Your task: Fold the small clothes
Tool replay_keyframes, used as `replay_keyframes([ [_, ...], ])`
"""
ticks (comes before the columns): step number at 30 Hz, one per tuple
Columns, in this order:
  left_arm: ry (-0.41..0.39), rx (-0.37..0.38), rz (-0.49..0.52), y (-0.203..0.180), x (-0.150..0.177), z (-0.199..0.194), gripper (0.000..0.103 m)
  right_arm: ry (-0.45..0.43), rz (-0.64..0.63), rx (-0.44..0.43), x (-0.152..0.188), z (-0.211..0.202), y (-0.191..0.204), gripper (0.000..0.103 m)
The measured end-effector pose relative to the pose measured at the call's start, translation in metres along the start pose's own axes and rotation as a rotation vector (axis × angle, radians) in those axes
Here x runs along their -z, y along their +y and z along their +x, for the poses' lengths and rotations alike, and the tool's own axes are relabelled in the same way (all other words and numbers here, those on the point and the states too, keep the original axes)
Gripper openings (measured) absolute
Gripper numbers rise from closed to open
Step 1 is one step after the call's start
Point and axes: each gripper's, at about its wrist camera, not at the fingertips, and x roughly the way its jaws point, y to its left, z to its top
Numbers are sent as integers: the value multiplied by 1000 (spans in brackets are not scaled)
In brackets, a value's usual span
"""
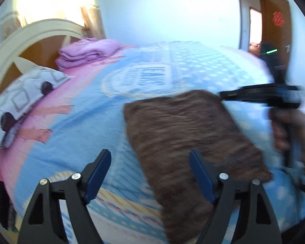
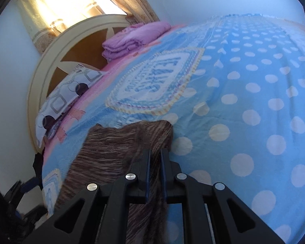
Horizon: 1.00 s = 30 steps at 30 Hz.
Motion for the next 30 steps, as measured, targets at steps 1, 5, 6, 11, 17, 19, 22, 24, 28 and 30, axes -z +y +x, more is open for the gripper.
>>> replay_keyframes([
  [1,5,-36,3,1,1,9,82,-15,-20,-18,4,-10,8,18],
  [5,74,-71,-43,16,17,43,85,-16,-102,-114,33,-35,43,44],
  [6,87,-74,-55,18,20,48,88,0,-132,-138,46,-37,53,44],
  [11,76,-71,-102,16,26,56,92,116,-150,-41,88,-11,46,23],
  [17,88,-114,-114,9,29,39,92,74,-119,8,97,-29,43,23],
  [19,88,-101,-108,9,27,22,92,62,-144,64,102,-42,52,25],
  [22,45,-81,-99,8,25,-12,92,-2,-179,133,112,-78,69,46],
  [24,11,-57,-105,9,21,-41,93,-54,-210,184,114,-104,86,48],
  [28,-80,-46,-123,10,15,-99,102,-143,-254,256,114,-157,119,56],
  [30,-122,-38,-134,12,12,-119,102,-211,-279,267,116,-184,138,67],
])
